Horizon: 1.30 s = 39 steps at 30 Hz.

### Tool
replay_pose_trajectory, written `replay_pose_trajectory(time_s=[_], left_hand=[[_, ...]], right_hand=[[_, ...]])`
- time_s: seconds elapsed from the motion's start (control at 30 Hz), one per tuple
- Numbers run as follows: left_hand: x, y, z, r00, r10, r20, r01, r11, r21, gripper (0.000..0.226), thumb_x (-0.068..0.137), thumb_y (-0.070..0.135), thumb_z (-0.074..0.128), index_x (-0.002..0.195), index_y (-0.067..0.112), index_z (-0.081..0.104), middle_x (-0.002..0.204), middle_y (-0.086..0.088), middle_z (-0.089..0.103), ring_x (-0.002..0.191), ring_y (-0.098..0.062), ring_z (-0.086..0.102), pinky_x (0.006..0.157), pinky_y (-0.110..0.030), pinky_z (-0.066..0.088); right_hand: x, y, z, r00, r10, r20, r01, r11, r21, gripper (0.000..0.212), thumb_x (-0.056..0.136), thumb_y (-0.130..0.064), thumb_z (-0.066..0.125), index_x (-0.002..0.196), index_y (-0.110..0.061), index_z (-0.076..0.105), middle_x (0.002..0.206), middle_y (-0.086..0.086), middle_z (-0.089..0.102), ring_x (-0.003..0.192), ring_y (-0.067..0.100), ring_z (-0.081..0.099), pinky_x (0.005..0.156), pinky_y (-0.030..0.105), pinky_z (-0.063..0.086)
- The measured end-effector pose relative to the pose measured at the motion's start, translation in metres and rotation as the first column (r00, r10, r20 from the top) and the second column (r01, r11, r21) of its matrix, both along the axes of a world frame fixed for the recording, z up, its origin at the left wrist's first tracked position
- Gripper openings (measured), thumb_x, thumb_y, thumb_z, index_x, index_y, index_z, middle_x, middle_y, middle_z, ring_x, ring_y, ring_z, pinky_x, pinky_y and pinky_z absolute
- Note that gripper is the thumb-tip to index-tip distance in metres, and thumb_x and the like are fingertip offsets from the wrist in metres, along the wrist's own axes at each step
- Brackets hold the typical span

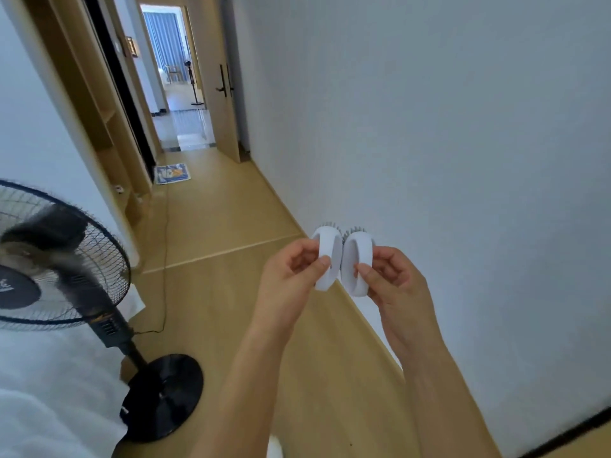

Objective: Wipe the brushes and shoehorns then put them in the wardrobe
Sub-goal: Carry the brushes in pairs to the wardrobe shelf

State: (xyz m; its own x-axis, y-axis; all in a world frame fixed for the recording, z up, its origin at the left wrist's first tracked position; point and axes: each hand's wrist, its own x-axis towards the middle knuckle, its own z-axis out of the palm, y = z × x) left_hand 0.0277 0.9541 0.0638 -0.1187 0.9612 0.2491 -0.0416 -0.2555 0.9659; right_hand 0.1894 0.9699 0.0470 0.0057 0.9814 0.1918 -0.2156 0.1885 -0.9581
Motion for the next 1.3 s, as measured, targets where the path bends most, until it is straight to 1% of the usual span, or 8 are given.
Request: replay_pose_trajectory(time_s=[0.17, 0.33, 0.5, 0.6, 0.73, 0.87, 1.03, 1.3], left_hand=[[-0.032, 0.100, 0.001, 1.000, 0.011, -0.002, -0.011, 1.000, 0.023, 0.017, 0.092, 0.012, 0.065, 0.101, 0.024, 0.072, 0.100, -0.005, 0.073, 0.098, -0.029, 0.067, 0.087, -0.049, 0.053], [-0.075, 0.210, 0.020, 1.000, -0.019, -0.023, 0.020, 0.999, 0.039, 0.016, 0.086, 0.023, 0.066, 0.101, 0.023, 0.071, 0.100, -0.008, 0.072, 0.098, -0.033, 0.065, 0.088, -0.055, 0.051], [-0.120, 0.299, 0.021, 1.000, -0.014, -0.025, 0.015, 1.000, 0.022, 0.015, 0.085, 0.027, 0.066, 0.099, 0.030, 0.071, 0.099, 0.000, 0.073, 0.097, -0.025, 0.067, 0.087, -0.048, 0.053], [-0.145, 0.341, 0.013, 1.000, 0.011, -0.012, -0.011, 1.000, 0.004, 0.018, 0.083, 0.028, 0.067, 0.101, 0.030, 0.071, 0.100, 0.001, 0.073, 0.097, -0.022, 0.068, 0.086, -0.042, 0.054], [-0.180, 0.396, 0.001, 0.997, 0.076, 0.005, -0.076, 0.997, -0.021, 0.019, 0.084, 0.025, 0.068, 0.103, 0.029, 0.071, 0.102, 0.003, 0.074, 0.097, -0.019, 0.069, 0.082, -0.036, 0.055], [-0.211, 0.453, -0.008, 0.987, 0.161, 0.004, -0.161, 0.986, -0.036, 0.021, 0.086, 0.022, 0.068, 0.108, 0.021, 0.070, 0.102, -0.002, 0.073, 0.096, -0.022, 0.069, 0.083, -0.040, 0.056], [-0.247, 0.541, -0.005, 0.951, 0.308, 0.003, -0.307, 0.950, -0.051, 0.019, 0.089, 0.011, 0.068, 0.107, 0.015, 0.069, 0.099, -0.009, 0.072, 0.093, -0.029, 0.068, 0.078, -0.038, 0.054], [-0.288, 0.693, 0.020, 0.897, 0.442, -0.028, -0.443, 0.896, -0.032, 0.019, 0.089, 0.010, 0.068, 0.107, 0.017, 0.070, 0.098, -0.010, 0.072, 0.094, -0.031, 0.068, 0.079, -0.040, 0.056]], right_hand=[[-0.029, 0.097, 0.006, 1.000, -0.001, 0.014, 0.001, 1.000, -0.002, 0.022, 0.090, -0.004, 0.067, 0.108, -0.016, 0.071, 0.108, 0.006, 0.074, 0.104, 0.023, 0.070, 0.094, 0.043, 0.054], [-0.069, 0.203, 0.024, 1.000, -0.024, -0.015, 0.024, 1.000, 0.003, 0.026, 0.088, 0.000, 0.067, 0.110, -0.013, 0.071, 0.108, 0.008, 0.074, 0.103, 0.023, 0.070, 0.090, 0.038, 0.053], [-0.115, 0.292, 0.028, 1.000, -0.001, -0.026, 0.001, 1.000, 0.000, 0.028, 0.087, 0.001, 0.067, 0.112, -0.013, 0.071, 0.108, 0.008, 0.075, 0.101, 0.021, 0.071, 0.086, 0.034, 0.053], [-0.139, 0.338, 0.021, 1.000, 0.012, -0.013, -0.012, 1.000, -0.008, 0.027, 0.088, 0.000, 0.067, 0.111, -0.013, 0.071, 0.107, 0.008, 0.075, 0.100, 0.022, 0.071, 0.089, 0.040, 0.055], [-0.176, 0.402, 0.009, 0.998, 0.060, 0.007, -0.060, 0.998, -0.022, 0.026, 0.088, 0.001, 0.067, 0.109, -0.014, 0.071, 0.108, 0.008, 0.074, 0.103, 0.025, 0.070, 0.097, 0.050, 0.053], [-0.210, 0.471, -0.001, 0.991, 0.131, 0.008, -0.131, 0.991, -0.036, 0.028, 0.081, -0.010, 0.072, 0.107, -0.017, 0.071, 0.106, 0.007, 0.074, 0.101, 0.026, 0.070, 0.096, 0.051, 0.054], [-0.252, 0.578, -0.001, 0.966, 0.257, 0.011, -0.256, 0.965, -0.054, 0.033, 0.075, -0.018, 0.075, 0.108, -0.016, 0.071, 0.106, 0.008, 0.075, 0.101, 0.031, 0.070, 0.094, 0.054, 0.054], [-0.304, 0.763, 0.016, 0.905, 0.424, -0.018, -0.425, 0.905, -0.038, 0.029, 0.086, -0.003, 0.072, 0.113, -0.013, 0.070, 0.111, 0.008, 0.074, 0.107, 0.032, 0.068, 0.092, 0.047, 0.055]])
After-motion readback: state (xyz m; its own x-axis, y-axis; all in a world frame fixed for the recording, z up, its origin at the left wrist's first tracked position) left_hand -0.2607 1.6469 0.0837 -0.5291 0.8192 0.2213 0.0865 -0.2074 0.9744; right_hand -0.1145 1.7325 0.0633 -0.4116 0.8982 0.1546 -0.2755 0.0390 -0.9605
